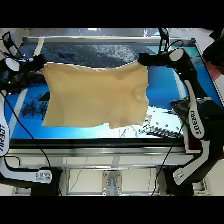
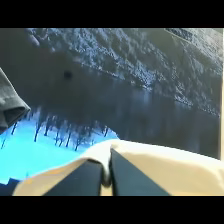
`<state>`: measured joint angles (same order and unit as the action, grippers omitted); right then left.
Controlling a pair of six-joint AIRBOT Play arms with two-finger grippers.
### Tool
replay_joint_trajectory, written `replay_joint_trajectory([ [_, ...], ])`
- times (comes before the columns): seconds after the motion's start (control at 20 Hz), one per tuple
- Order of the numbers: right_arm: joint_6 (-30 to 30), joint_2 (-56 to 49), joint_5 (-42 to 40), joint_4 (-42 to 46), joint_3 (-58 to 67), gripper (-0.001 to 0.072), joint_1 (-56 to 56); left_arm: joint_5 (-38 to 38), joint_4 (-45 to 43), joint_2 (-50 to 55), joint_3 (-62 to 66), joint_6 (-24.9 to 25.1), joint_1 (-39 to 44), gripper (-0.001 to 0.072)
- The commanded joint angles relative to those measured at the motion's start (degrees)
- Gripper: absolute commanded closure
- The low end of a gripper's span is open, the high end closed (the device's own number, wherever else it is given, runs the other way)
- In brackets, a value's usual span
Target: Fold the shirts.
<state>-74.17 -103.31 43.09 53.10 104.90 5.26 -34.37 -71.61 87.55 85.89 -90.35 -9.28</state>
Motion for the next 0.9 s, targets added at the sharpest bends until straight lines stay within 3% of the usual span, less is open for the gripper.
replay_joint_trajectory([
  [0.0, -0.42, -3.37, -9.79, -0.83, 1.6, 0.0195, 1.05, 4.48, 1.62, 1.27, 0.09, -0.96, -0.2, 0.0267],
  [0.05, -0.46, -3.37, -5.6, -0.76, 3.63, 0.0183, 0.28, 3.78, 1.6, 0.24, 0.09, -0.96, -0.61, 0.0069],
  [0.15, -1.07, -3.34, 9.42, 0.66, 9.75, 0.0198, -2.75, -0.55, 1.6, -3.19, 0.07, -0.96, -2.54, 0.0054],
  [0.25, -2.29, -1.64, 26.29, 4.42, 14.12, 0.0234, -7.06, -9.88, 1.07, -7.98, -0.09, -0.98, -6.27, 0.0056],
  [0.35, -1.53, 3.65, 37.53, 7.54, 11.43, 0.0253, -11.74, -15.82, -1.57, -14.05, -3.15, -0.96, -10.99, 0.0061],
  [0.45, 1.84, 10.21, 43.91, 10.75, 5.07, 0.0356, -15.85, -18.4, -5.09, -22.16, -12.07, -1.01, -16.0, 0.0061],
  [0.55, 3.52, 17.4, 43.56, 9.05, -5.29, 0.0367, -19.28, -19.08, -4.22, -32.2, -27.21, -2.89, -21.51, 0.0062],
  [0.7, 5.29, 26.73, 35.69, 2.43, -24.83, 0.0366, -20.98, -18.62, 1.7, -44.06, -48.74, -10.99, -28.02, 0.0061],
  [0.85, 7.93, 31.01, 27.26, -7.02, -39.26, 0.0365, -20.31, -16.17, 16.04, -46.86, -61.96, -9.81, -33.05, 0.0062],
])
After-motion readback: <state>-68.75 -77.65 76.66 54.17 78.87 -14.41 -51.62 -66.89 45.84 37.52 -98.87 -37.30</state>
